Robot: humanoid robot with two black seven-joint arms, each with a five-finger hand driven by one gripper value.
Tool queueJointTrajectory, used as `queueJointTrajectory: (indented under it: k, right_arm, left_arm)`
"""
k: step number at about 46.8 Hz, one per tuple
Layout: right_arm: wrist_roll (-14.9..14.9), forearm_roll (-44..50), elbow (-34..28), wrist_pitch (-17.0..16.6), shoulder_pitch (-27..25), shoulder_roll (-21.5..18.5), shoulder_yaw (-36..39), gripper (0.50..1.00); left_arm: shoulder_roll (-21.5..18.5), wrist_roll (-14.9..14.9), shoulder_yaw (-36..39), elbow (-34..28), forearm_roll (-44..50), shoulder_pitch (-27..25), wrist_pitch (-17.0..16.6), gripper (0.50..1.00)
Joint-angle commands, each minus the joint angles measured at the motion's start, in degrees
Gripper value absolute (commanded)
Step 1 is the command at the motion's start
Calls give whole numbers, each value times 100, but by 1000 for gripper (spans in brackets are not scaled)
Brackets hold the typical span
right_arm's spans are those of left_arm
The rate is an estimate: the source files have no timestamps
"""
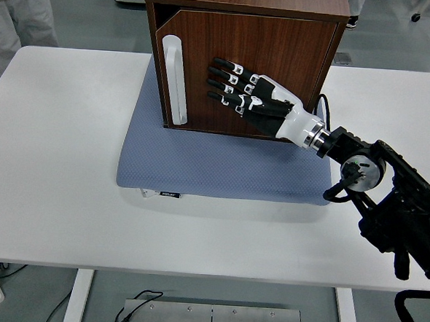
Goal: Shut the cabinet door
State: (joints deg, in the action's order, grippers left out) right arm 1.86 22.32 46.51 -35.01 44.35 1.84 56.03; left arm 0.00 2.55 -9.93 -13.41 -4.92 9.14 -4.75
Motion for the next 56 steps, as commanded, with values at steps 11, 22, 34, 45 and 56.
queueJointTrajectory:
  k: [11,22,34,45,56]
  right_arm:
    - [-1,0,-45,1,-31,1,137,1000]
    - [69,0,43,1,-154,71,66,1000]
    - [139,0,341,1,-348,501,14,1000]
    - [131,0,1079,1,-787,1098,136,1000]
    - [131,0,1826,1,-1244,1793,348,1000]
  left_arm:
    - [0,0,0,-4,0,0,0,1000]
    - [0,0,0,5,0,0,0,1000]
    - [0,0,0,-4,0,0,0,1000]
    - [0,0,0,-4,0,0,9,1000]
    - [0,0,0,-4,0,0,0,1000]
